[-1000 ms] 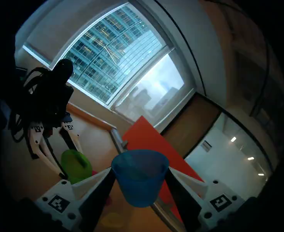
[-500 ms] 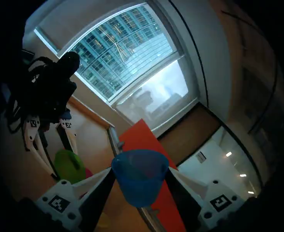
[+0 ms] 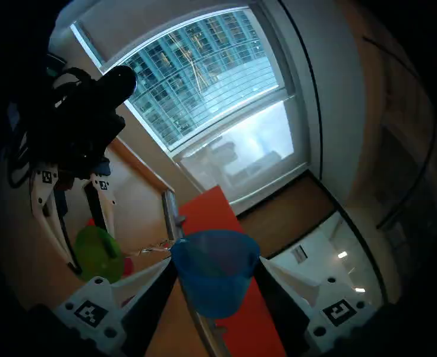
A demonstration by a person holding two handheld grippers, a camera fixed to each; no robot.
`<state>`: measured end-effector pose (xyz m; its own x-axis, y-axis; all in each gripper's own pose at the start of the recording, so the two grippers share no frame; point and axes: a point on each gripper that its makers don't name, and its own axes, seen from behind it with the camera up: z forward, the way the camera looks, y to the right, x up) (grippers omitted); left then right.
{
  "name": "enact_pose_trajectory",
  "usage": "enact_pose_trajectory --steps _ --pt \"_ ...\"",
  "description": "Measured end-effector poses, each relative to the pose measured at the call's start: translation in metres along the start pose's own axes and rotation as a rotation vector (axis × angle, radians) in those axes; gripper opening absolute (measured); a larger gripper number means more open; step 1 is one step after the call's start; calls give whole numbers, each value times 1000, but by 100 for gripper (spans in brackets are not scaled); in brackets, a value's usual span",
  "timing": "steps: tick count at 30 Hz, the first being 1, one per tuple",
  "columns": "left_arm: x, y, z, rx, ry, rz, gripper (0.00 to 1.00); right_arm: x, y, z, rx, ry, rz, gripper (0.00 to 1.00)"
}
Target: Pour water
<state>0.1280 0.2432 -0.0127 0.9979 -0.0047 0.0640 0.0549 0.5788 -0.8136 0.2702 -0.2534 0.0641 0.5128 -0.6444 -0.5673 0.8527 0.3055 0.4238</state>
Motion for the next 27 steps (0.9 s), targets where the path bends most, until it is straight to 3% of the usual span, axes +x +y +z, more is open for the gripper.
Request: enact_pose_trajectory --steps 27 --pt "0 1 1 -5 0 -1 86 3 9 6 -30 -4 -121 89"
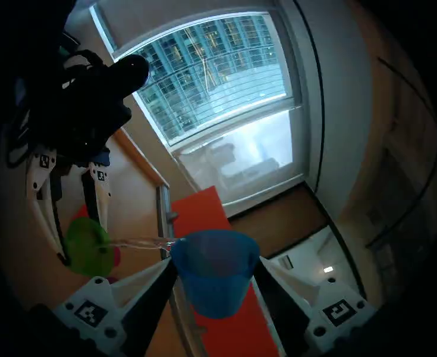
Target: Pour water
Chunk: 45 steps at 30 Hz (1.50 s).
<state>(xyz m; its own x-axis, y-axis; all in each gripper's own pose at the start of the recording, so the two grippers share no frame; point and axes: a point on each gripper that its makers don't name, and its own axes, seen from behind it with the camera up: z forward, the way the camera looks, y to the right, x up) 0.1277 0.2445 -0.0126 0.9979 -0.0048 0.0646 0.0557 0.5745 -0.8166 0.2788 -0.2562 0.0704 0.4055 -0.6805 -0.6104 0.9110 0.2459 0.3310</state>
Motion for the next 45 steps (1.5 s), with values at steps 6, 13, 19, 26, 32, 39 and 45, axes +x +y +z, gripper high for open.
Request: enact_pose_trajectory --steps 6,13,19,26,32,39,45 --pt "0 0 0 1 -1 0 86 0 2 1 -5 -2 -30 89" --pt "0 0 0 1 -1 -1 86 -1 1 1 -7 -3 -56 90" --pt "0 1 1 3 -1 -1 86 -1 1 1 -9 -4 -76 89" --pt "-1 1 1 2 1 -5 86 0 5 0 -13 -4 -100 89" --pt "0 2 1 0 -1 -1 86 2 8 0 -18 -2 -122 89" --pt "0 3 1 -1 -2 1 86 3 10 -1 -23 0 -147 89" --pt "1 4 1 -4 -2 3 86 4 12 -1 -27 2 -167 89"
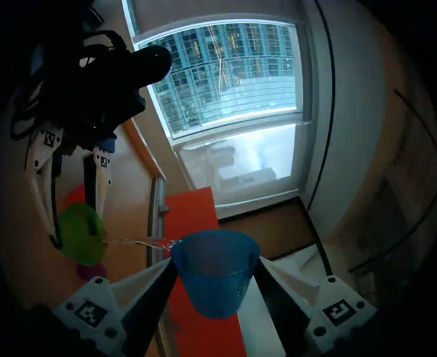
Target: Pour water
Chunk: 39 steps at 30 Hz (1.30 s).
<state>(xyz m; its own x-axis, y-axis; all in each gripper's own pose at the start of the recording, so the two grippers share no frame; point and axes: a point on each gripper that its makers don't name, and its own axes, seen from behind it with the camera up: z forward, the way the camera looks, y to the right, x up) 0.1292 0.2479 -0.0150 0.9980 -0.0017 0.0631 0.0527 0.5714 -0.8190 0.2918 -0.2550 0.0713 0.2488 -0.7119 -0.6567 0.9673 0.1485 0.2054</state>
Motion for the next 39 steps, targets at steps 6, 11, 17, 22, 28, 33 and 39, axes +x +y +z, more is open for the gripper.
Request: enact_pose_trajectory --steps 6,11,17,22,28,33,39 --pt "2 1 1 -1 2 1 86 1 4 0 -4 2 -22 89" --pt "3 1 1 0 3 0 86 3 6 0 -6 4 -40 89" --pt "3 1 1 0 5 0 86 5 7 0 -8 7 -59 89" --pt "2 0 1 3 5 -2 86 5 7 1 -7 8 -76 89" --pt "2 -1 0 4 8 -8 86 7 8 3 -11 11 -93 89" --pt "3 -2 0 5 10 -9 86 8 10 3 -15 14 -106 89" --pt "3 -2 1 5 12 -13 86 9 13 3 -19 14 -131 89"
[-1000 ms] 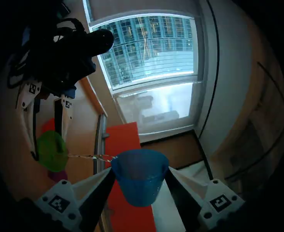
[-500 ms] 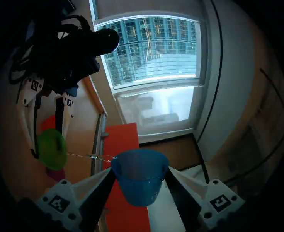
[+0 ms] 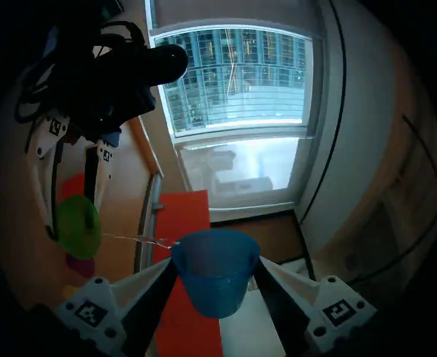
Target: Pour water
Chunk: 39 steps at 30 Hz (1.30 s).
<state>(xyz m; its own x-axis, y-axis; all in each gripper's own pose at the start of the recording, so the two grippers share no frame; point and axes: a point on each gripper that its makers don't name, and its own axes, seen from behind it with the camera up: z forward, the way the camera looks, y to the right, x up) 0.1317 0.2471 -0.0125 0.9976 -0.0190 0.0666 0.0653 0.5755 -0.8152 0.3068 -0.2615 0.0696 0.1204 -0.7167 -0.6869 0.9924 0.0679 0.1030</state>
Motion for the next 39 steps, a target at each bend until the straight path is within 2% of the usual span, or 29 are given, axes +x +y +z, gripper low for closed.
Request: enact_pose_trajectory --steps 18,32,39 --pt "0 -2 2 2 2 -7 86 3 5 1 -17 2 -78 89" --pt "1 0 3 -1 4 -8 86 9 7 0 -28 6 -164 89" --pt "2 -1 4 1 5 -7 86 14 6 1 -27 12 -177 89"
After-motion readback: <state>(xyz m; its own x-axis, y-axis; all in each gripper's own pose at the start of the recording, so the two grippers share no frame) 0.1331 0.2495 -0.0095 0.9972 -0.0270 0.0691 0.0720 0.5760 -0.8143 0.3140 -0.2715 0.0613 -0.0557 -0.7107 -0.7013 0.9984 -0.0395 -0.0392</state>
